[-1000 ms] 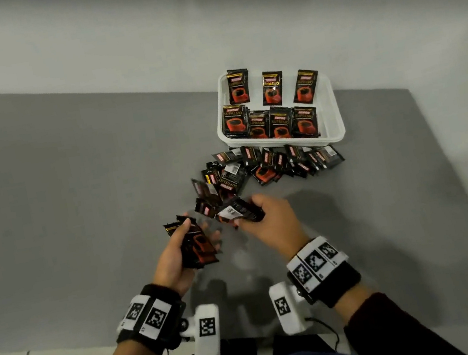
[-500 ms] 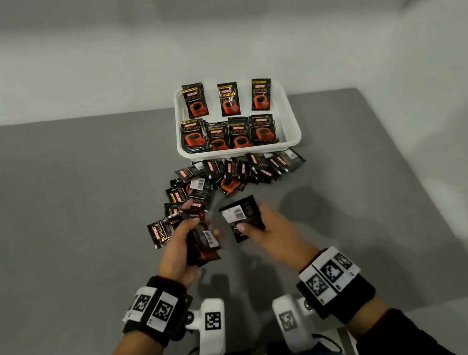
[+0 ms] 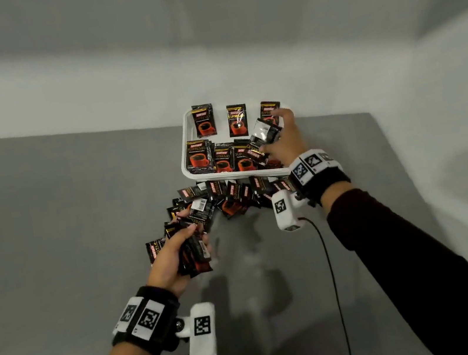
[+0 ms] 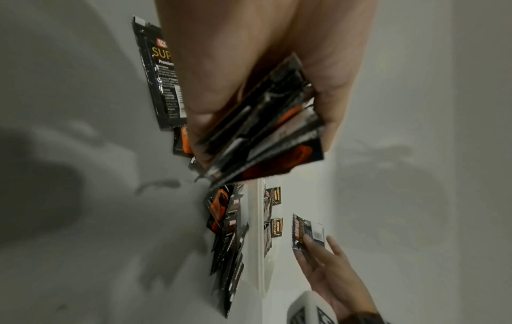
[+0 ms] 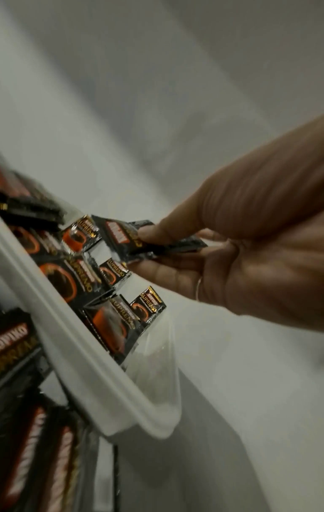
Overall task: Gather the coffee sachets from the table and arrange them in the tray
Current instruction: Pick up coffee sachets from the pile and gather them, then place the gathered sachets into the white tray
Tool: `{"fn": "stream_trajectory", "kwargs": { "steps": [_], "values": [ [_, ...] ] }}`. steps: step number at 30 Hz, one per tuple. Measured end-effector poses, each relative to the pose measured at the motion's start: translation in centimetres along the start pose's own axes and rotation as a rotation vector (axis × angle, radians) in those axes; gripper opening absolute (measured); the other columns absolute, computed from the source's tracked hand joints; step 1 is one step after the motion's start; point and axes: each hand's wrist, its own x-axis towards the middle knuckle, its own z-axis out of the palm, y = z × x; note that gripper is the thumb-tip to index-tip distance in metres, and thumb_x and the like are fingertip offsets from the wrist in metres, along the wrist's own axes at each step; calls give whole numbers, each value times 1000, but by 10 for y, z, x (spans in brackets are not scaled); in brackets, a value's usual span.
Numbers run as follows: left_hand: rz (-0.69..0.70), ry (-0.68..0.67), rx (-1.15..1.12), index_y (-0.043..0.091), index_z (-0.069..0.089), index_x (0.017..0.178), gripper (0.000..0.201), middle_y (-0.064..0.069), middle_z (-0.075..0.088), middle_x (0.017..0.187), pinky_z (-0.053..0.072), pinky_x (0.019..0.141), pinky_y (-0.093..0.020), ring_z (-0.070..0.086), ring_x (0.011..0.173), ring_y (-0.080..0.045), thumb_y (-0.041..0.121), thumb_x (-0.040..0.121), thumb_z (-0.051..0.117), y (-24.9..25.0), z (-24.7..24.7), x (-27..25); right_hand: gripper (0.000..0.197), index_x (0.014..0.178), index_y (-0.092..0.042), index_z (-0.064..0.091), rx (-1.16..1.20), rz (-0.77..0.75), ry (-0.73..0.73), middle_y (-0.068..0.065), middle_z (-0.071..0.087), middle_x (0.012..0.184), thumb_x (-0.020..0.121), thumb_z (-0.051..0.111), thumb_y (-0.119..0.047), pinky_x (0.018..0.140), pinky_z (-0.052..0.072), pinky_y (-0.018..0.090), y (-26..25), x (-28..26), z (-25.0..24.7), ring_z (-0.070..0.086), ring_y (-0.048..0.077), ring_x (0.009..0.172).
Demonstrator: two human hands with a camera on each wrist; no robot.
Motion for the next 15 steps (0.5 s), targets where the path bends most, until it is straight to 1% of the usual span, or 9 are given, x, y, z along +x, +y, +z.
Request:
{"fn": "stream_trajectory", "kwargs": {
  "steps": [1,2,4,5,7,9,11,13,15],
  "values": [
    [14,-5,-7,22,57,118,43,-6,66,94,56,63,-30,61,76,-17,18,76,61,-1,-1,0,67,125,-20,42,-48,-25,-55,7,53,116,72,71,8,71,58,35,0,13,5,62,21,89],
    [28,-10,-20,26,59,117,43,-6,69,94,56,63,-30,61,75,-16,18,75,61,-1,-1,0,63,124,-19,45,-119,-49,-119,9,53,123,72,72,6,76,57,36,2,24,12,62,23,95],
    [47,-5,-24,30,59,117,44,-5,70,92,55,60,-30,61,72,-15,18,74,62,-1,-2,1,58,121,-17,52,-272,-97,-231,9,50,135,71,75,0,97,46,35,10,41,24,53,25,118],
    [52,-1,-14,30,59,117,45,-4,69,89,55,59,-30,61,71,-15,18,74,62,0,-3,1,57,121,-17,53,-322,-113,-262,8,48,138,71,76,-3,102,39,34,16,47,29,48,24,125],
    [58,9,32,28,57,119,46,-3,66,79,53,57,-29,60,66,-14,21,73,63,4,-4,2,57,122,-17,54,-387,-139,-271,8,49,136,71,77,-5,104,35,32,25,55,37,45,24,127],
    [54,43,120,21,54,118,48,-3,65,70,52,52,-28,61,60,-15,26,71,65,11,-4,3,57,122,-16,55,-465,-193,-252,9,50,128,70,78,-9,101,34,31,34,60,40,46,25,122],
    [51,85,221,16,52,109,47,-4,64,67,50,45,-27,61,53,-15,31,67,68,22,4,6,59,123,-18,55,-590,-253,-237,7,47,122,70,80,-19,99,33,31,40,65,41,42,25,119],
    [91,101,302,20,48,102,37,-8,61,73,49,42,-27,62,51,-15,24,71,68,40,22,17,64,127,-22,54,-715,-275,-230,6,44,125,69,80,-31,100,33,35,43,68,40,37,25,120],
    [194,94,483,23,45,103,33,-8,59,85,50,44,-26,64,55,-14,12,79,65,61,47,36,71,134,-25,48,-761,-267,-239,5,42,130,71,76,-41,102,32,39,44,69,38,34,26,123]
  ]
}}
